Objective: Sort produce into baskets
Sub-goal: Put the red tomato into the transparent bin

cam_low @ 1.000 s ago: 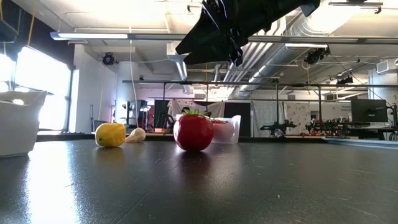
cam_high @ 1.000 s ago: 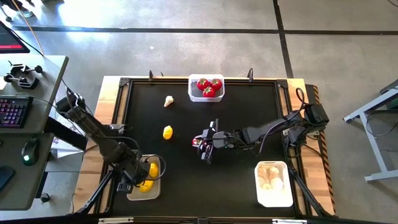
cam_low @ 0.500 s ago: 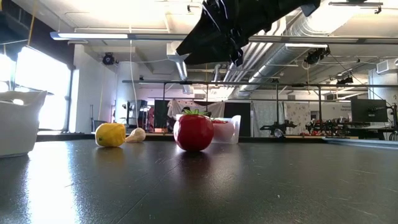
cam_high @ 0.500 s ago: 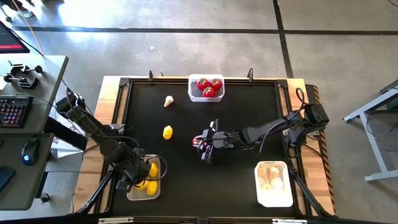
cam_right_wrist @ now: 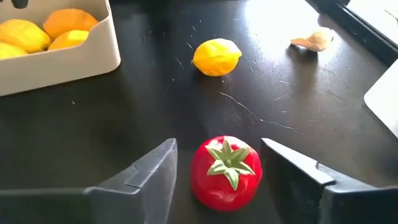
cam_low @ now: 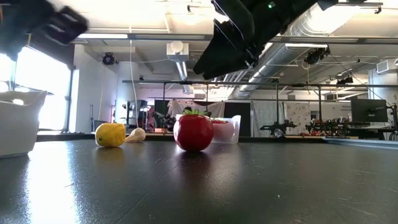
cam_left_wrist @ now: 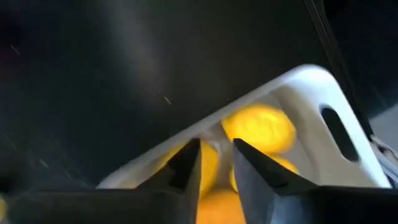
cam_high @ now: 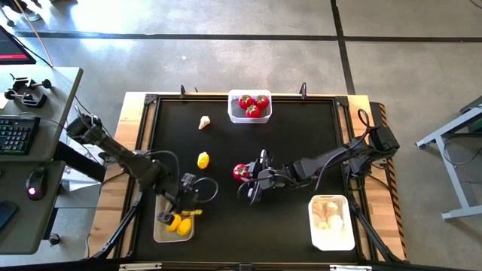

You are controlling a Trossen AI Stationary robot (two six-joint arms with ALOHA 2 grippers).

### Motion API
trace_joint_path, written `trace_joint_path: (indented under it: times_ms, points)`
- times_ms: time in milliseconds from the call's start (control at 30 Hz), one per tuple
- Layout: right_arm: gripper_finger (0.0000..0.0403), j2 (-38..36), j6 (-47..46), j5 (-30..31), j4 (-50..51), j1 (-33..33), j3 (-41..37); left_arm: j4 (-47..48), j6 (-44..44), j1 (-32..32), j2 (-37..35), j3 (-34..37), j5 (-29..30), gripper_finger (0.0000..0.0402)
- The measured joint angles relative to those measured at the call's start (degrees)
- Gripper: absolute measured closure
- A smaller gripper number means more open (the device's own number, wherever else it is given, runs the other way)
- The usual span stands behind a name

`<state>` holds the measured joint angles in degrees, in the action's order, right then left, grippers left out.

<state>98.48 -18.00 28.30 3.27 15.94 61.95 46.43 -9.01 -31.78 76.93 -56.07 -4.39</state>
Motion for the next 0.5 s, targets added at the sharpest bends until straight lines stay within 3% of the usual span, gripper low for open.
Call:
trace_joint_path:
  times_ms: [167,367,500]
  points:
    - [0.0145,0.1,1.2,0.2,1.2,0.3,0.0,-11.1,5.5,6.2,-3.0,5.8,-1.3,0.0367]
    - [0.0141,0.2,-2.4,-0.4,1.8,-0.5,0.0,-29.8,9.0,13.0,-9.3,15.3,-4.0,0.0399]
    - [0.0141,1.3,1.0,-1.1,1.0,-0.5,0.0,-43.4,12.1,15.8,-13.6,21.9,-4.2,0.0399]
